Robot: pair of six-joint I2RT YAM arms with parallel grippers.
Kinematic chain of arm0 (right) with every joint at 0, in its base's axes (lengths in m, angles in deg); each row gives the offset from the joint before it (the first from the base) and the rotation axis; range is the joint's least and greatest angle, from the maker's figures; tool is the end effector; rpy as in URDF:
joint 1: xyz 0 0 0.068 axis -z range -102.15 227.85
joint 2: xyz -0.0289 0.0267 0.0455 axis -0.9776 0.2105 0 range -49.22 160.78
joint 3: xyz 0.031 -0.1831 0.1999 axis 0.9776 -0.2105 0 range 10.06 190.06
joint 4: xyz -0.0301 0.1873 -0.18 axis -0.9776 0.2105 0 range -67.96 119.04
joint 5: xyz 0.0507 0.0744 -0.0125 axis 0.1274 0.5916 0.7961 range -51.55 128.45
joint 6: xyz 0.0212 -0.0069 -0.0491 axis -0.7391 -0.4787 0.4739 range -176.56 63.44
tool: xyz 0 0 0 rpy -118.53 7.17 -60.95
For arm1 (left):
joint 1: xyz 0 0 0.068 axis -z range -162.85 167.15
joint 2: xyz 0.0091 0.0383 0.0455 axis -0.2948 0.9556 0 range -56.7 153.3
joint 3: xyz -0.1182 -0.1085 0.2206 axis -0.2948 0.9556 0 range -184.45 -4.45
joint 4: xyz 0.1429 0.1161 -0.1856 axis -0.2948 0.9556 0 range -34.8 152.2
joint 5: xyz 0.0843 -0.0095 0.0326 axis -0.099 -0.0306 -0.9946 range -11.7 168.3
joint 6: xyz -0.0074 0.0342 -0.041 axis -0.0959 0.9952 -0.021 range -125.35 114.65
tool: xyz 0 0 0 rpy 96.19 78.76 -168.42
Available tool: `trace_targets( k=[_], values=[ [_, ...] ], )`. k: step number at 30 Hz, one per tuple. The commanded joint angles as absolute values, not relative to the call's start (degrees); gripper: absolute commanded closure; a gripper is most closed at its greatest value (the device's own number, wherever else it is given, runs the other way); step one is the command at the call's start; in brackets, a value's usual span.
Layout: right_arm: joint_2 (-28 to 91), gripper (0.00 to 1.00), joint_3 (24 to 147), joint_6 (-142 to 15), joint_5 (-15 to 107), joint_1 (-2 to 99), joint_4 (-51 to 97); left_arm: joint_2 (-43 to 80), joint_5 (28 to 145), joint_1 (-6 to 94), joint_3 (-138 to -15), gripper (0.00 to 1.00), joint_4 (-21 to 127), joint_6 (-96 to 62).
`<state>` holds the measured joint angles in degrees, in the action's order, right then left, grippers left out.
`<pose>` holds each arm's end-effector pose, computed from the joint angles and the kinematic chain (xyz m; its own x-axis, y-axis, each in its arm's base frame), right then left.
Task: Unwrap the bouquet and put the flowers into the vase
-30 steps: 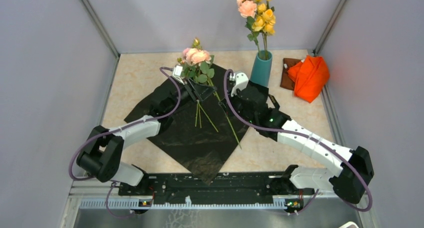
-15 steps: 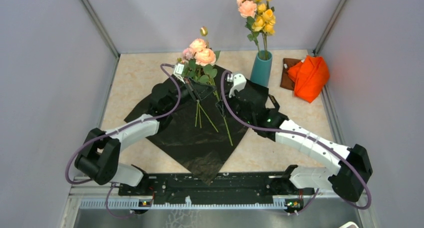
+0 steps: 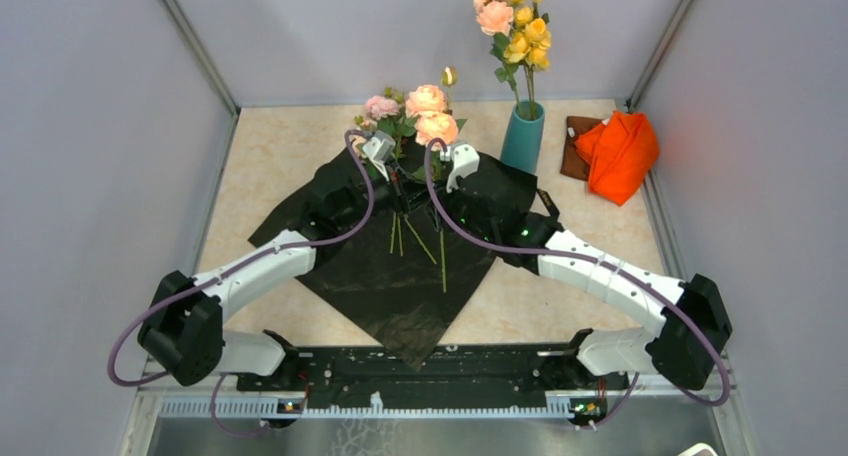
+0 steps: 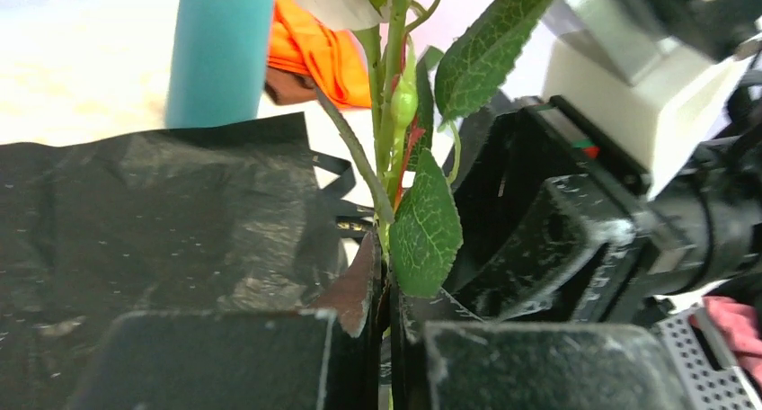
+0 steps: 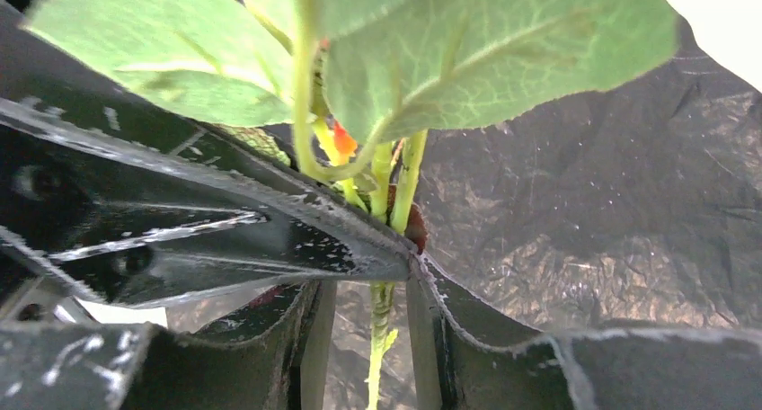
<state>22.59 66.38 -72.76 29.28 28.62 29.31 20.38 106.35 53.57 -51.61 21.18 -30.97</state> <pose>0.1940 0.2162 0.3145 -0.4244 -0.0703 -0.9027 -0.5553 0.8077 0.1982 0.2381 -0.1966 0.3082 -0.3379 -0.2250 -0.9139 0.8377 0.3708 -0.4010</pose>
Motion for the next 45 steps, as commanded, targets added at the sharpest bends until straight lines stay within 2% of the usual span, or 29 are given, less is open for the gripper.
trace_targets(
  k=[1,10,13,16,19,20,25,28,45],
  values=[
    [21.69,0.66,70.51,-71.78,28.88,27.57,28.07,18.05,102.21,54.54,-53.15,1.00,26.88,-21.71],
    [21.21,0.68,70.56,-71.80,28.29,26.79,28.90,18.85,97.39,54.77,-55.31,1.00,29.30,-18.24],
    [20.79,0.76,70.42,-71.67,28.12,26.73,28.92,18.89,97.70,54.77,-56.30,1.00,29.96,-18.18],
    [20.74,0.90,70.19,-71.62,27.60,26.74,28.95,18.41,98.01,54.93,-56.40,1.00,29.97,-18.27],
    [20.91,0.94,69.71,-71.51,27.07,26.78,28.74,17.38,98.44,55.05,-55.74,1.00,29.99,-18.80],
    [20.92,0.92,69.58,-71.50,26.95,26.71,28.72,17.00,98.61,55.03,-55.44,1.00,29.87,-19.06],
    [20.55,0.71,69.41,-71.68,27.47,26.64,28.63,15.77,98.38,55.12,-55.55,1.00,30.81,-19.03],
    [19.98,0.65,69.48,-71.55,27.64,26.70,28.57,15.60,98.25,55.11,-56.34,1.00,31.69,-18.62],
    [23.29,0.68,72.50,-68.23,23.95,26.70,28.54,11.64,100.25,55.14,-54.20,1.00,32.03,-20.90]
  ],
)
